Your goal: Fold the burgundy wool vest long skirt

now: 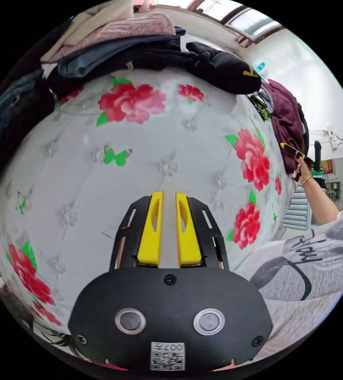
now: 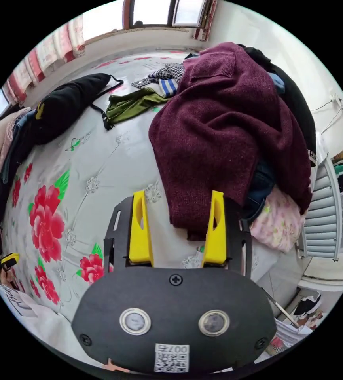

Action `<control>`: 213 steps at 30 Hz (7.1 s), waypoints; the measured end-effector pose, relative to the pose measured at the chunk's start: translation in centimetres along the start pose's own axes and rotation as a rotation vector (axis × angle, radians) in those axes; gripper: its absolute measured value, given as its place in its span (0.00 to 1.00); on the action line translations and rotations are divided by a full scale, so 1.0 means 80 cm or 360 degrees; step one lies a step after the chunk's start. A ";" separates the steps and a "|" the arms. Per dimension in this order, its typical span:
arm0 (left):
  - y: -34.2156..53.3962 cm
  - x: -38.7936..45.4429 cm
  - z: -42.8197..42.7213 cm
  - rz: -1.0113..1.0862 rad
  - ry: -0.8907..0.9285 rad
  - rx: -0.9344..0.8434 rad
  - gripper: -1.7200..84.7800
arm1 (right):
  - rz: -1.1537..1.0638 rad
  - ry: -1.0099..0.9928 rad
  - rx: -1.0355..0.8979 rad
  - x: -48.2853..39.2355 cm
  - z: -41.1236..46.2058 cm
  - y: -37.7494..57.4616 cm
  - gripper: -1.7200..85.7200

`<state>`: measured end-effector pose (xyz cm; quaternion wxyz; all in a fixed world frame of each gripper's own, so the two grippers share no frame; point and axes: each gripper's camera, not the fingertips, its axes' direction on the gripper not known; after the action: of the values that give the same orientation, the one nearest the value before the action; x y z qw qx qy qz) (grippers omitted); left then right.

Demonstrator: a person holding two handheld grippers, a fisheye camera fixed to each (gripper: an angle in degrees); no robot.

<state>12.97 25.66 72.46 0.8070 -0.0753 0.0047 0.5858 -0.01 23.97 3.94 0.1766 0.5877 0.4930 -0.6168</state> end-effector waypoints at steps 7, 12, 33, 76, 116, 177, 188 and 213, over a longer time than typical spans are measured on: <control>-0.002 0.081 -0.053 0.0282 0.0139 0.0076 0.08 | 0.0107 -0.0230 -0.0124 -0.009 -0.028 -0.006 0.04; 0.041 0.077 -0.118 0.0347 0.0155 0.0193 0.09 | -0.0385 -0.0373 0.0021 -0.124 -0.097 0.062 0.06; 0.297 -0.086 -0.378 -0.0146 -0.0048 0.0726 0.15 | -0.1326 -0.1580 -0.0322 -0.409 -0.201 0.265 0.14; 0.341 -0.176 -0.601 -0.0416 -0.0402 0.0404 0.02 | -0.0169 -0.0439 -0.0164 -0.142 -0.158 0.234 0.15; 0.441 -0.201 -0.661 -0.0475 -0.0204 0.0208 0.02 | -0.0030 -0.0531 -0.0102 0.045 -0.201 0.365 0.02; 0.871 -0.582 -0.767 -0.1167 0.0275 0.1091 0.07 | -0.0713 -0.0929 -0.0196 -0.260 -0.125 0.393 0.02; 1.006 -0.661 -0.683 -0.1722 0.0478 0.1229 0.14 | -0.0824 -0.0972 -0.0202 -0.301 -0.115 0.383 0.02; 0.621 -0.390 -0.532 -0.0128 0.0364 0.0685 0.11 | -0.0725 -0.0949 -0.0290 -0.339 -0.091 0.353 0.02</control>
<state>-40.38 5.83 27.60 0.8213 0.0324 0.2175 0.5264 33.20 7.35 18.31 0.2221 0.2398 0.5907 -0.7378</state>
